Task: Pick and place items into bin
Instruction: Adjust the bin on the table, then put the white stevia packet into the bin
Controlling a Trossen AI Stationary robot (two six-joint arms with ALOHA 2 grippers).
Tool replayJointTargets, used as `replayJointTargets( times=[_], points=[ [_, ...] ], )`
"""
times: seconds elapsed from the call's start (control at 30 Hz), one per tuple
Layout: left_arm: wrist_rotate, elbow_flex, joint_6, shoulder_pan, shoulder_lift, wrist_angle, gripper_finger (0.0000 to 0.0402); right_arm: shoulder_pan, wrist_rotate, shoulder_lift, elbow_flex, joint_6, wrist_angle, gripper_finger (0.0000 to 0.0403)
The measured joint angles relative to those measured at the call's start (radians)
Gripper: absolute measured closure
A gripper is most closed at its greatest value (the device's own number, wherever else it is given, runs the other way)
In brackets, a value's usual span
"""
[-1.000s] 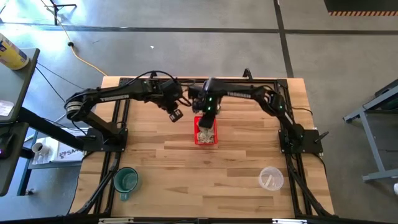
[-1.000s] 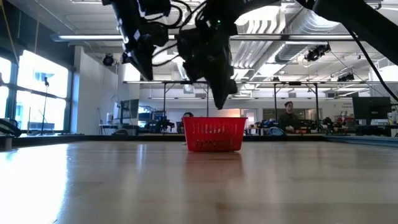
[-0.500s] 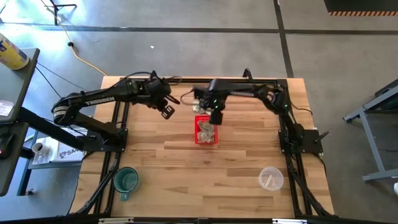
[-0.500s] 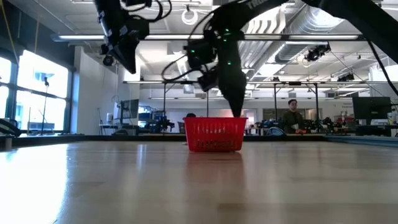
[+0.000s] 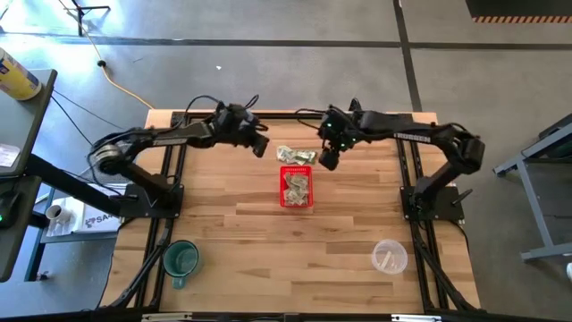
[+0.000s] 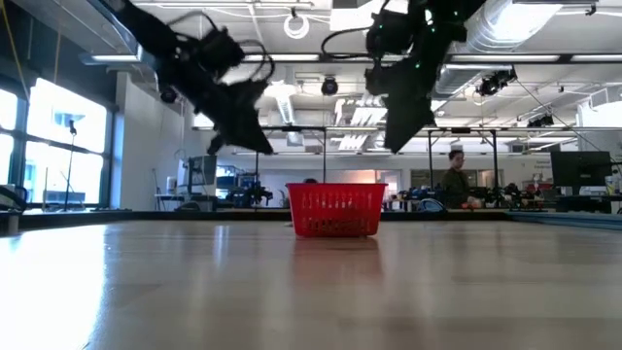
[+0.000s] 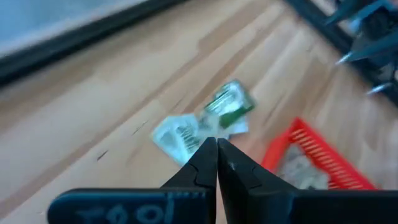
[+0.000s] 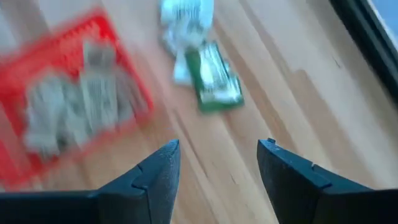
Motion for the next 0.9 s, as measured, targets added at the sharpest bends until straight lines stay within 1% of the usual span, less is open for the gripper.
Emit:
replayJointTargets(
  times=[0.07, 0.13, 0.2, 0.23, 0.3, 0.33, 0.47, 0.53, 0.57, 0.63, 0.73, 0.77, 0.83, 0.9],
  points=[
    [0.074, 0.014, 0.004, 0.022, 0.073, 0.008, 0.0353, -0.007, -0.028, 0.014, -0.048, 0.103, 0.120, 0.0198],
    [0.149, 0.037, 0.003, 0.025, 0.140, 0.022, 0.0353, -0.011, -0.044, 0.059, -0.070, 0.177, 0.212, 0.0200],
    [0.191, 0.062, 0.003, 0.011, 0.192, 0.023, 0.0353, -0.009, -0.045, 0.121, -0.074, 0.208, 0.283, 0.0204],
    [0.195, 0.077, 0.003, 0.000, 0.216, 0.030, 0.0353, -0.004, -0.046, 0.152, -0.067, 0.213, 0.300, 0.0206],
    [0.195, 0.087, 0.003, -0.027, 0.241, 0.015, 0.0353, 0.006, -0.057, 0.214, -0.039, 0.216, 0.308, 0.0213],
    [0.198, 0.095, 0.003, -0.044, 0.250, 0.016, 0.0353, 0.011, -0.081, 0.240, -0.023, 0.217, 0.305, 0.0217],
    [0.201, 0.104, 0.003, -0.117, 0.253, 0.024, 0.0353, 0.042, -0.249, 0.300, 0.018, 0.181, 0.248, 0.0229],
    [0.201, 0.103, 0.007, -0.150, 0.254, 0.017, 0.0353, 0.062, -0.281, 0.305, 0.030, 0.152, 0.214, 0.0232],
    [0.199, 0.103, 0.013, -0.161, 0.254, 0.017, 0.0353, 0.070, -0.260, 0.304, 0.035, 0.147, 0.200, 0.0233],
    [0.168, 0.103, 0.023, -0.174, 0.254, -0.001, 0.0353, 0.078, -0.177, 0.294, 0.041, 0.144, 0.178, 0.0231],
    [0.074, 0.103, 0.024, -0.156, 0.241, -0.051, 0.0353, 0.053, -0.076, 0.284, 0.050, 0.139, 0.179, 0.0228],
    [0.047, 0.103, 0.025, -0.145, 0.236, -0.058, 0.0353, 0.042, -0.067, 0.282, 0.051, 0.132, 0.196, 0.0228],
    [0.034, 0.103, 0.034, -0.109, 0.223, -0.087, 0.0353, 0.015, -0.066, 0.281, 0.052, 0.131, 0.242, 0.0230],
    [0.036, 0.103, 0.050, -0.070, 0.215, -0.119, 0.0353, -0.015, -0.097, 0.287, 0.052, 0.138, 0.289, 0.0232]
  ],
)
